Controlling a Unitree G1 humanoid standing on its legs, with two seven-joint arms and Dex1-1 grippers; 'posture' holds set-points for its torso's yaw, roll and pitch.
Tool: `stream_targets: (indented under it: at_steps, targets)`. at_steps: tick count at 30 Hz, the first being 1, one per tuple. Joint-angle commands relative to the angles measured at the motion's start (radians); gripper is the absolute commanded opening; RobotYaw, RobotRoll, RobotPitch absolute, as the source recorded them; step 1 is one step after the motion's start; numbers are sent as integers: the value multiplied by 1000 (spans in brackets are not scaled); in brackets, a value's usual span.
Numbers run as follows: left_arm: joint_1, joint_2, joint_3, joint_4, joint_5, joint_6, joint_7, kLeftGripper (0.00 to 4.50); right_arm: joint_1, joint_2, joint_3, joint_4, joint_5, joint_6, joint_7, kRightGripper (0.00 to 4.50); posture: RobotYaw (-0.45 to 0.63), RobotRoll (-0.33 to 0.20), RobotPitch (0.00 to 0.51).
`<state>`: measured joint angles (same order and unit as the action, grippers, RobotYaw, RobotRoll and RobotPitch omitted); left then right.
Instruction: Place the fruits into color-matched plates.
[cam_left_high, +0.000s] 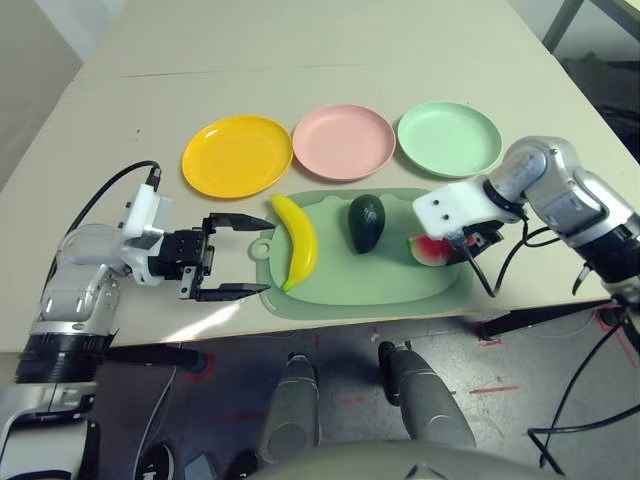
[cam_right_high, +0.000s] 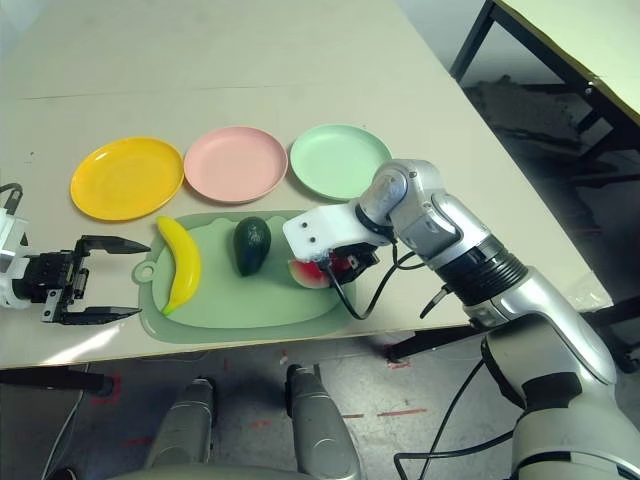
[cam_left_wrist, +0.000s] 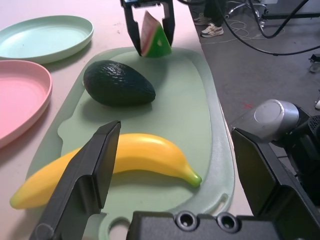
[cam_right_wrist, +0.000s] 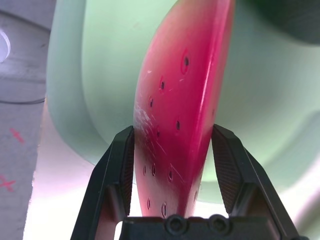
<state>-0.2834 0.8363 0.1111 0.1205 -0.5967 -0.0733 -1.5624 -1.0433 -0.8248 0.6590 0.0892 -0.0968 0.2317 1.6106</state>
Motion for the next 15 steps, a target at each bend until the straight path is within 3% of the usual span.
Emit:
stream_targets:
  at_steps: [1, 5, 10, 15]
  targets:
    - [0, -9, 10, -2, 7, 3, 0, 4500, -46, 4, 11, 7, 38, 21, 4, 2424, -81, 0, 214]
    - [-18, -13, 13, 25, 50, -21, 41, 4500, -182, 117, -23, 236, -17, -10, -29, 2424, -92, 0, 212]
    - [-60, -21, 15, 35, 119, 9, 179, 4500, -373, 325, -42, 701, -116, -178, -204, 2424, -78, 0, 214]
    - [-75, -46, 13, 7, 146, 76, 308, 4500, -477, 514, -57, 1050, -198, -314, -401, 2424, -33, 0, 221]
